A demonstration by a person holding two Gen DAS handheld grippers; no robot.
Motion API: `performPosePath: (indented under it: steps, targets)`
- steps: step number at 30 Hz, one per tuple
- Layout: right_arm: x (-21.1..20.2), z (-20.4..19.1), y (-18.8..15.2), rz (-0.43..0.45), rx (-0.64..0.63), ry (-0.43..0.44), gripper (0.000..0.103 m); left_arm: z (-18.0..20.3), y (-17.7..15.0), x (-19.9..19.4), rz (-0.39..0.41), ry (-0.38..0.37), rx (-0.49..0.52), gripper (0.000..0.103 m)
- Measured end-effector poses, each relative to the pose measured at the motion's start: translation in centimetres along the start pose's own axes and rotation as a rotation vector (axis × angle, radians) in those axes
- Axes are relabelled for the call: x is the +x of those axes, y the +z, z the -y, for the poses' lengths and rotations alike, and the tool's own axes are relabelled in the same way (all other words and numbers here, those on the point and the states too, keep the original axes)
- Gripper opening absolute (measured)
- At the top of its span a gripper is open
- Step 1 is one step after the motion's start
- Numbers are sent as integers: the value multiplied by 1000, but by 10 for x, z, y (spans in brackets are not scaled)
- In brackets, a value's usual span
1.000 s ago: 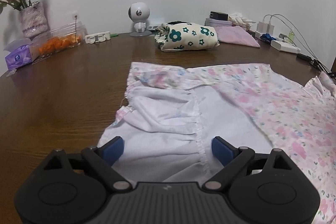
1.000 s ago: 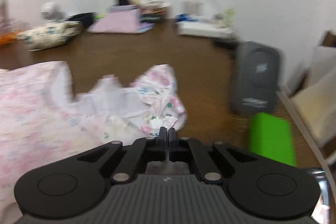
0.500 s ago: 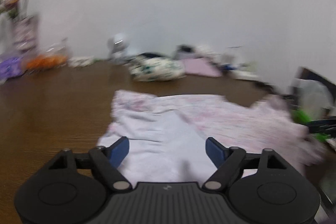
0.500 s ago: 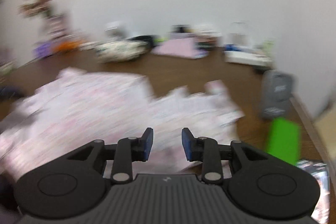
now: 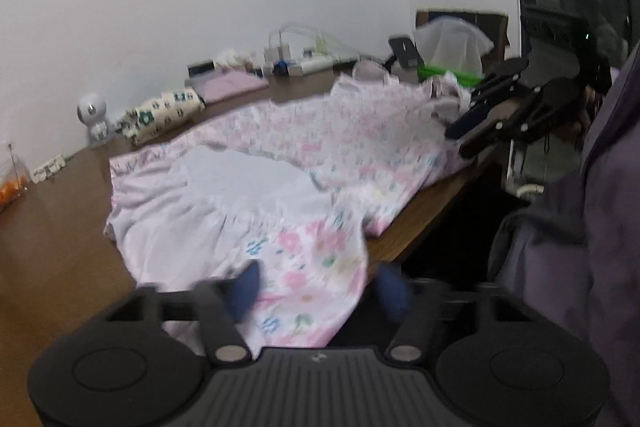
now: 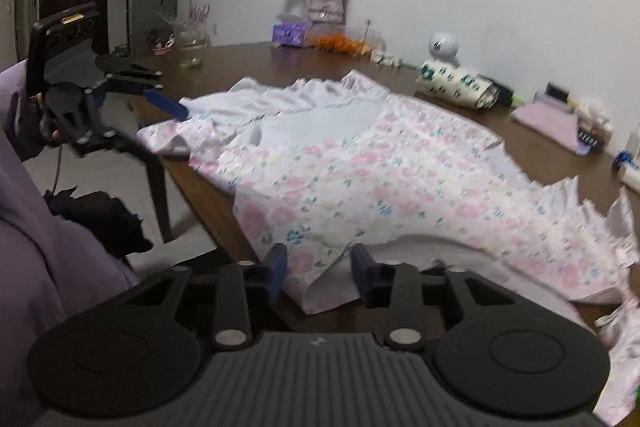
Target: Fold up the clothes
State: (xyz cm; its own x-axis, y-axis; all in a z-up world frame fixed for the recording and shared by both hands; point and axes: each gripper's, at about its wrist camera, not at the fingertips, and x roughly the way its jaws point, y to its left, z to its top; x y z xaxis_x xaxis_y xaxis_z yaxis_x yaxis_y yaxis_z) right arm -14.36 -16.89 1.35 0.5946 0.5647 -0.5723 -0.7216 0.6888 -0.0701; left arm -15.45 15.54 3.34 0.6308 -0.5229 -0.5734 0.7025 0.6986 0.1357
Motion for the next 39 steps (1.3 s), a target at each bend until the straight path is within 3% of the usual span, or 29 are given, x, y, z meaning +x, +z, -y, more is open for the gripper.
performPosePath:
  steps: [1, 2, 8, 10, 14, 17, 18, 19, 22, 28, 31, 36, 39]
  targets:
    - [1, -1, -3, 3, 2, 5, 18, -4, -1, -2, 4, -18, -2, 14]
    - [1, -1, -5, 4, 9, 17, 15, -9, -2, -3, -1, -18, 1, 8]
    - [-8, 5, -12, 2, 30, -3, 11, -22, -4, -7, 4, 6, -7, 9]
    - [-10, 7, -16, 22, 35, -9, 33, -21, -3, -7, 7, 10, -6, 17]
    - [-13, 8, -22, 51, 42, 8, 37, -21, -5, -3, 4, 8, -20, 17]
    - [-12, 7, -22, 50, 32, 30, 32, -24, -5, -3, 7, -4, -27, 11]
    - [-11, 8, -22, 51, 40, 34, 26, -24, -5, -3, 9, -6, -29, 7]
    - [-10, 10, -21, 53, 49, 33, 11, -24, -5, -3, 10, -7, -30, 6]
    - [-9, 13, -21, 51, 60, 28, 2, -22, -5, -7, 10, -19, -36, 3]
    - [-29, 14, -21, 97, 45, 39, 1, -20, 2, -28, 56, -7, -17, 2]
    - [-35, 28, -9, 136, 47, 40, 0, -33, 20, -26, 55, 6, 48, 2]
    - [-14, 58, 20, 138, 11, -27, 1, -71, 57, 0, 35, -1, 142, 2]
    - [11, 75, 38, 101, -4, -84, 1, -96, 68, 28, 26, 33, 108, 2]
